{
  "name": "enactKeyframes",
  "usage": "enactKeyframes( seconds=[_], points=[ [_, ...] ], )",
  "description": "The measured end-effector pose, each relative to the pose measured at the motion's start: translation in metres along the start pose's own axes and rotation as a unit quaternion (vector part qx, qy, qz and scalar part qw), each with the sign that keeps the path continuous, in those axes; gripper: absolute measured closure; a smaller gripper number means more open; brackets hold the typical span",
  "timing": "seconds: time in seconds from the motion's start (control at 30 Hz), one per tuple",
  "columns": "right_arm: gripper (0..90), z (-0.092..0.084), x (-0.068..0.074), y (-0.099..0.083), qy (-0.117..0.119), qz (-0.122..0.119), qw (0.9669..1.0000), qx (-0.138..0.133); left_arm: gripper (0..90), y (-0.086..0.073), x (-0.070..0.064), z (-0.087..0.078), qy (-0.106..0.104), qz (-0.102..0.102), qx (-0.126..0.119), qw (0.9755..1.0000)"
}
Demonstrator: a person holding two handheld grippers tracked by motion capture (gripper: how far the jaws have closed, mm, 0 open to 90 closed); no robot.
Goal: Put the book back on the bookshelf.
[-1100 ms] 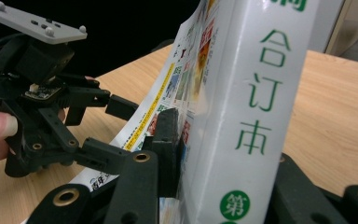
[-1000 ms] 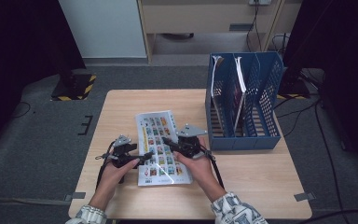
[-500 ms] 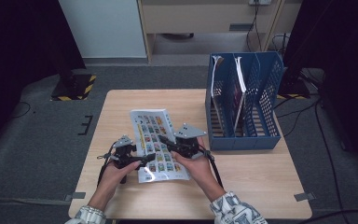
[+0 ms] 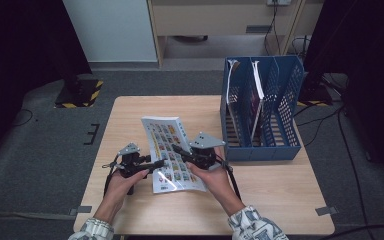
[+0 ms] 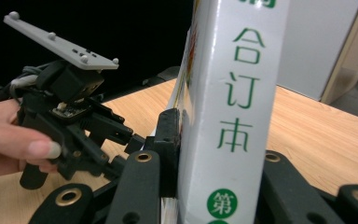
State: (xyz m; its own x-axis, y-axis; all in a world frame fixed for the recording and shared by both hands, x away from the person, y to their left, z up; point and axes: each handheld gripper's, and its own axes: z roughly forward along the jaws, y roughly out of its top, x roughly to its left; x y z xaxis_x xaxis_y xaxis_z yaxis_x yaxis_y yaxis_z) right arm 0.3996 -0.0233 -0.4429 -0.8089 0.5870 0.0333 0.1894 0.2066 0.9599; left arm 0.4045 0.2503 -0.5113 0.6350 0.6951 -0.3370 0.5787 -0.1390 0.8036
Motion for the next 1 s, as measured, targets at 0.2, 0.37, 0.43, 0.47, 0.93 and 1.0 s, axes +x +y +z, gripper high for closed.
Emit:
enactKeyframes(
  seconds=[0.2,0.37,0.43,0.47,0.93,1.0],
  points=[
    [72.6,0.002,-0.002,0.001,0.003,-0.004,1.0,-0.005,61.0,0.002,-0.003,-0.009,0.02,0.007,-0.009,0.9997],
    [73.6,0.005,-0.003,0.001,0.006,-0.001,1.0,-0.004,64.4,0.004,-0.008,-0.016,0.053,0.021,-0.015,0.9982],
    [73.6,0.004,-0.003,0.001,0.008,0.0,0.9999,-0.007,65.3,0.007,-0.009,-0.018,0.06,0.025,-0.019,0.9977],
    [73.6,0.003,-0.003,0.001,0.007,0.0,1.0,-0.007,65.7,0.008,-0.01,-0.018,0.062,0.029,-0.021,0.9974],
    [73.4,0.001,-0.008,0.0,0.005,0.006,1.0,-0.004,67.8,0.012,-0.015,-0.024,0.085,0.059,-0.029,0.9942],
    [73.3,0.001,-0.009,-0.001,0.005,0.007,1.0,-0.004,67.8,0.013,-0.016,-0.024,0.087,0.063,-0.028,0.9938]
  ],
)
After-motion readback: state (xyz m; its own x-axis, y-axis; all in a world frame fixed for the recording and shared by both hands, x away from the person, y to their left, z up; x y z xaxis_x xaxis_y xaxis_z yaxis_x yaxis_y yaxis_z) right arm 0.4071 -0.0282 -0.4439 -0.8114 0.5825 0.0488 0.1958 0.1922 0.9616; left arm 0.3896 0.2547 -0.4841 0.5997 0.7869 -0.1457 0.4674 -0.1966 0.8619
